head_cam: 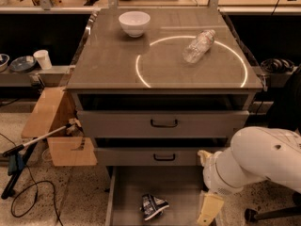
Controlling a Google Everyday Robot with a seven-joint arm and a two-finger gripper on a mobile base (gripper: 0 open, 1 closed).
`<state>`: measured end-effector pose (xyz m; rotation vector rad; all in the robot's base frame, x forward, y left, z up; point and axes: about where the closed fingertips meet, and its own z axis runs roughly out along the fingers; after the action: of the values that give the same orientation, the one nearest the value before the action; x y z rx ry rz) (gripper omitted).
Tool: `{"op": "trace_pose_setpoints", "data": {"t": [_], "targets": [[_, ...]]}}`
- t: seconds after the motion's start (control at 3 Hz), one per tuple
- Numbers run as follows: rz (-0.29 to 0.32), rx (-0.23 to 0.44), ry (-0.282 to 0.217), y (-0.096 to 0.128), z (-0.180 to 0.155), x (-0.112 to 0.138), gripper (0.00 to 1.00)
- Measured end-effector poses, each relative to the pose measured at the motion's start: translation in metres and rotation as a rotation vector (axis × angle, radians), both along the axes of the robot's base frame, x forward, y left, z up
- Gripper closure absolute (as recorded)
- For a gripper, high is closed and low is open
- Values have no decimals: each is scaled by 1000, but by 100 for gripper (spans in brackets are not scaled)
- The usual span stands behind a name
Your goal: Pick blue chip bag from bottom drawer and place on counter
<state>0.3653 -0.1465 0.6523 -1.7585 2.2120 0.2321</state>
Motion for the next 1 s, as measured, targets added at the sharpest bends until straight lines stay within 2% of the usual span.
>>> {"op": "trace_pose_setpoints", "data": {"t": [0.67,1.0], "targets": [[52,46,58,33,-38,16,0],[80,65,102,54,-69,22,0]]}}
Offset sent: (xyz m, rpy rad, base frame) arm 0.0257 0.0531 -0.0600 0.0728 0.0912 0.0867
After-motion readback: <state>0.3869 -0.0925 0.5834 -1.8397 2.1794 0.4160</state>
